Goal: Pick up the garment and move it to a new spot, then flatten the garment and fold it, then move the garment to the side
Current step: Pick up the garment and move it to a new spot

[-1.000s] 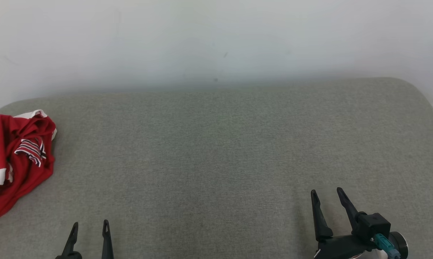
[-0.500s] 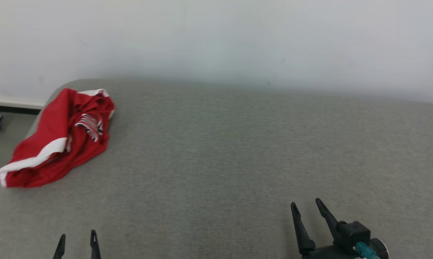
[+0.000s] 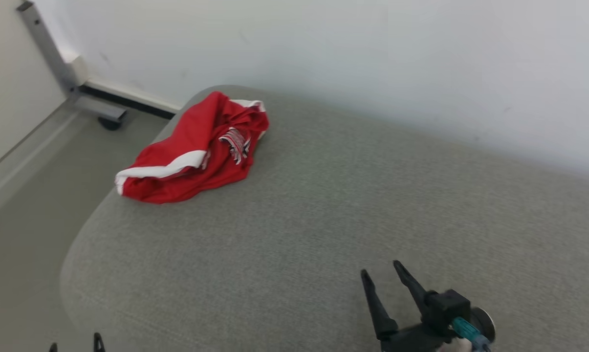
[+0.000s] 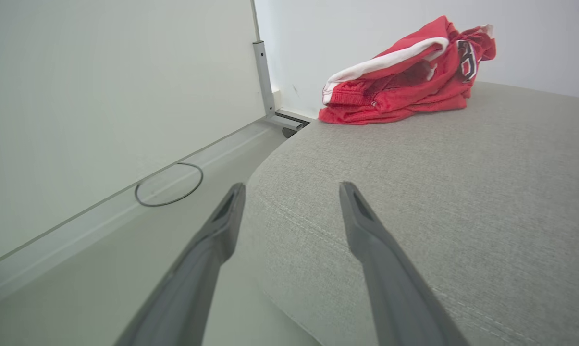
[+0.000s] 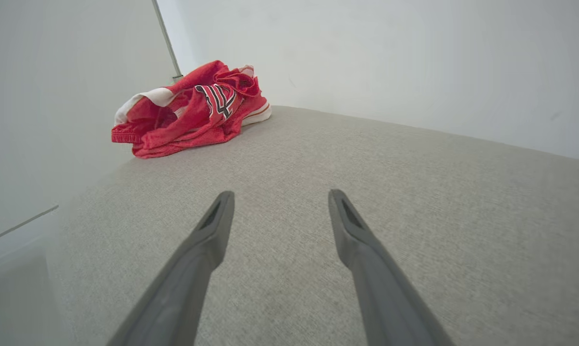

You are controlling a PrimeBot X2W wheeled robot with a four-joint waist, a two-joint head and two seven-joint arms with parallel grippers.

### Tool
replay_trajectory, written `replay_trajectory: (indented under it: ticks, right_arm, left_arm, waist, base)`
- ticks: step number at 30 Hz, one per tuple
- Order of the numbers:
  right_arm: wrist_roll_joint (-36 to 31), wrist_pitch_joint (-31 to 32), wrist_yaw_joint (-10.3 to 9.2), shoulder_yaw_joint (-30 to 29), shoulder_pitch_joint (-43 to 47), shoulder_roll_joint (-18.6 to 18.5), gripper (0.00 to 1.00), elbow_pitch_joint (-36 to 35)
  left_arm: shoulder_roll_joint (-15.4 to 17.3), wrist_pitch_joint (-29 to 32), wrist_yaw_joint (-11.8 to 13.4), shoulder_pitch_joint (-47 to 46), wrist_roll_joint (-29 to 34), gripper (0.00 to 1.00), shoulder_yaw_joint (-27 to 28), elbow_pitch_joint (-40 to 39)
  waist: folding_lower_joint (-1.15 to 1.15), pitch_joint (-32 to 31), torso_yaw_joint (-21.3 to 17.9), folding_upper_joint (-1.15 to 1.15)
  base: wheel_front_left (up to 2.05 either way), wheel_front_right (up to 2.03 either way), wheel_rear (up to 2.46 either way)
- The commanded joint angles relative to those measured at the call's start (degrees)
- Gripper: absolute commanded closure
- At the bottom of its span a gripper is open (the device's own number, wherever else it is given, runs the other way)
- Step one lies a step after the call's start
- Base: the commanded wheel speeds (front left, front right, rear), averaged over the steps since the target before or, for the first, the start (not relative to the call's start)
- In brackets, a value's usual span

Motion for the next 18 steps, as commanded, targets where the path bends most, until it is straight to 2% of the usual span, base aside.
replay_trajectory:
  ticks: [1, 9, 18]
  right_arm:
    - [0.07, -0.02, -0.12, 0.96, -1.04, 0.06, 0.00, 0.42]
    - [0.78, -0.03, -0.12, 5.23, -4.55, 0.03, 0.00, 2.57]
    - [0.43, -0.03, -0.12, 5.04, -4.73, 0.02, 0.00, 3.28]
  left_arm:
    - [-0.18, -0.20, 0.55, 0.79, -0.52, 0.00, 0.40, -0.83]
    - [-0.43, -0.20, 2.22, 3.11, -2.47, 0.00, 2.24, -3.09]
    - [-0.41, -0.20, 3.16, 2.70, -4.53, 0.00, 1.19, -1.86]
  waist:
    - [0.01, 1.36, 4.56, 0.00]
    - [0.01, 2.67, 5.41, 0.00]
    - [0.01, 2.80, 5.34, 0.00]
  base:
    - [0.00, 0.00, 0.00]
    - [0.00, 0.00, 0.00]
    - [0.00, 0.00, 0.00]
